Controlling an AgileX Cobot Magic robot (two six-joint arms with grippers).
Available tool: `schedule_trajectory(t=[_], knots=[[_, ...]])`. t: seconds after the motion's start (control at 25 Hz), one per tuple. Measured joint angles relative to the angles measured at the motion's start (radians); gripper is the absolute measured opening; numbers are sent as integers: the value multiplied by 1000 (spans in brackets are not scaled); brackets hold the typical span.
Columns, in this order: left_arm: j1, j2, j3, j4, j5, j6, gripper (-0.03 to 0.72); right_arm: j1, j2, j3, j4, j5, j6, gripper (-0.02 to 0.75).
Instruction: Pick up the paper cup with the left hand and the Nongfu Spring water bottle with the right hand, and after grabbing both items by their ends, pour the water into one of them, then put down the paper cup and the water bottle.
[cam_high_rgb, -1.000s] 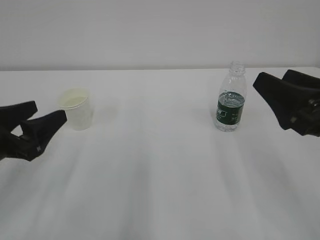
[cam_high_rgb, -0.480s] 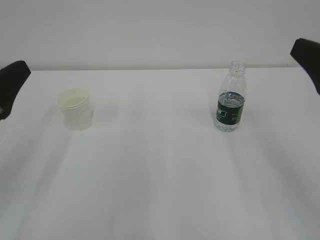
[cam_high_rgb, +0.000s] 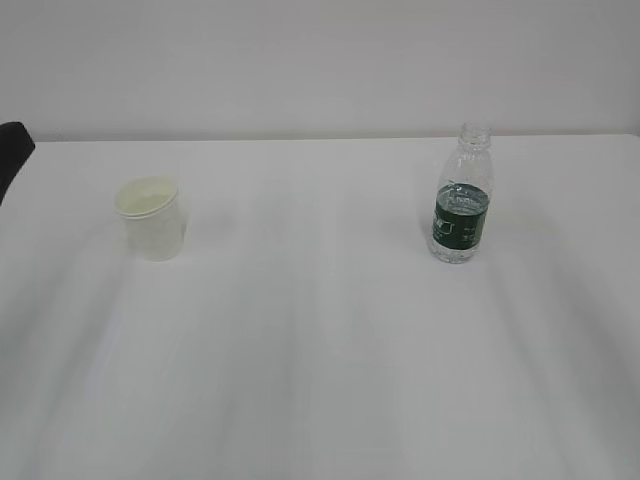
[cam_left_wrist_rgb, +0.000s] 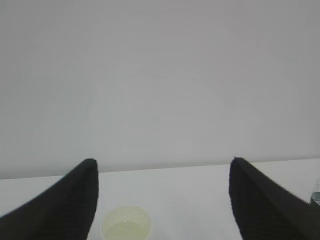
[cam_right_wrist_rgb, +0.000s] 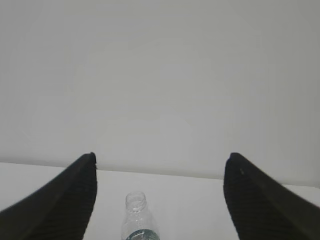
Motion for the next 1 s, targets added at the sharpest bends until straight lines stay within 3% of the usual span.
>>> schedule_trajectory(t=[0.44, 1.0], knots=[[0, -189, -58, -24, 206, -2, 587, 0, -187, -79, 1, 270, 0, 592], [0, -597, -218, 130, 825, -2, 587, 0, -379, -89, 8, 458, 0, 590]])
